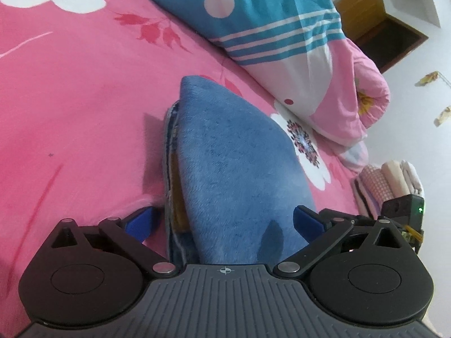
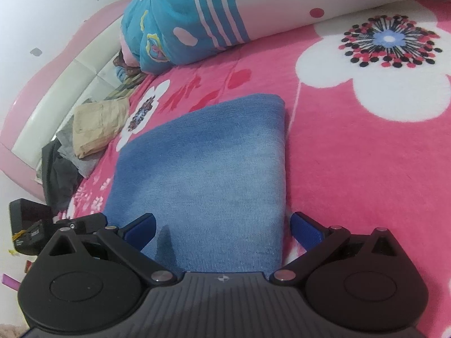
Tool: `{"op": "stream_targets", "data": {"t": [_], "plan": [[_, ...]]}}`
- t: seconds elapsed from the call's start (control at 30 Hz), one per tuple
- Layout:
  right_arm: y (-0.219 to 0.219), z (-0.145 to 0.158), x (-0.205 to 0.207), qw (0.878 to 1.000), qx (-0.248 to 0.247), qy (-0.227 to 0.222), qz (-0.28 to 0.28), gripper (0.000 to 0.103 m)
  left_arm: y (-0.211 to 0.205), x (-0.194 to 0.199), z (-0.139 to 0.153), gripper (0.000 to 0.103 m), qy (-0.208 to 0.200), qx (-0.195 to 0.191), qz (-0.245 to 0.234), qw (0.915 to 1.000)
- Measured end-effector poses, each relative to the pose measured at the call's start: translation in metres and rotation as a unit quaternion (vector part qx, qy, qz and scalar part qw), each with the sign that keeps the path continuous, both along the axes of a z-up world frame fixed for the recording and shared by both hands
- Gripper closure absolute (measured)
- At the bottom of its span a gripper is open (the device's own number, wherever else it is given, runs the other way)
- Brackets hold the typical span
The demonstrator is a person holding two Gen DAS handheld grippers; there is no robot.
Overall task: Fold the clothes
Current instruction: 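Lift the folded jeans off the bedspread with both grippers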
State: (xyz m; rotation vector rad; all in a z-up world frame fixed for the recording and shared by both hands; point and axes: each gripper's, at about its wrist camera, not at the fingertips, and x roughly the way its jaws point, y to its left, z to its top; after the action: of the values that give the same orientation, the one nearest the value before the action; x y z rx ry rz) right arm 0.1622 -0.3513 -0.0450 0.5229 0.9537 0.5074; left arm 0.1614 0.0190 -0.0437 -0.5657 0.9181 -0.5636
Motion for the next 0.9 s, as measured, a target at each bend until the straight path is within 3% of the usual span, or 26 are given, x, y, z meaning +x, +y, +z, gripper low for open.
{"op": "stream_targets", "data": {"t": [0.4,0.5,0.57,0.8,0.9], "plan": [[0.012,-0.005,0.031,0.998,0.027,0.008,0.054,0.001,-0.011,0.029,-0.009,0.0,0.004,-0.034,-0.056,0.9979],[0.004,-0.006,0.027,0.997,0.037,0.013,0.06,0.016,-0.009,0.028,-0.009,0.0,0.0,-0.039,-0.063,0.9972],[-0.002,-0.006,0.025,0.997,0.044,0.018,0.063,0.02,-0.008,0.027,-0.009,0.0,-0.002,-0.041,-0.066,0.9969],[0.004,-0.007,0.029,0.996,0.064,0.027,0.061,0.02,-0.017,0.027,-0.007,0.0,-0.009,-0.03,-0.068,0.9972],[0.009,-0.007,0.032,0.995,0.072,0.029,0.058,0.023,-0.013,0.025,-0.006,0.001,-0.002,-0.051,-0.07,0.9962]]}}
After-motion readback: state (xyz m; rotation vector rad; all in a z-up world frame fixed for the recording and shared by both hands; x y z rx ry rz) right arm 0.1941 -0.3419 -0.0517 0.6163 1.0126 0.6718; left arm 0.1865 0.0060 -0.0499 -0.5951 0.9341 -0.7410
